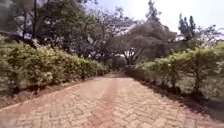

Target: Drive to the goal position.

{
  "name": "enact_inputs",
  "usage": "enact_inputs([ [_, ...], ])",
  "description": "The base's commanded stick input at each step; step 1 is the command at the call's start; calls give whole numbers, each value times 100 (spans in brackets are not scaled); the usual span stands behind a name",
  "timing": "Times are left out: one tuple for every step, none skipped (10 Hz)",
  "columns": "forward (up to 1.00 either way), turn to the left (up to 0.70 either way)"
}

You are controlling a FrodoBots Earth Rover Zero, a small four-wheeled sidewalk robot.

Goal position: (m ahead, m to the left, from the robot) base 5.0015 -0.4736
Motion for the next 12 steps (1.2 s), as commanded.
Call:
enact_inputs([
  [70,0],
  [70,0],
  [70,0],
  [70,0],
  [70,0],
  [70,0],
  [70,0],
  [70,0],
  [70,0],
  [70,0],
  [70,0],
  [70,0],
])
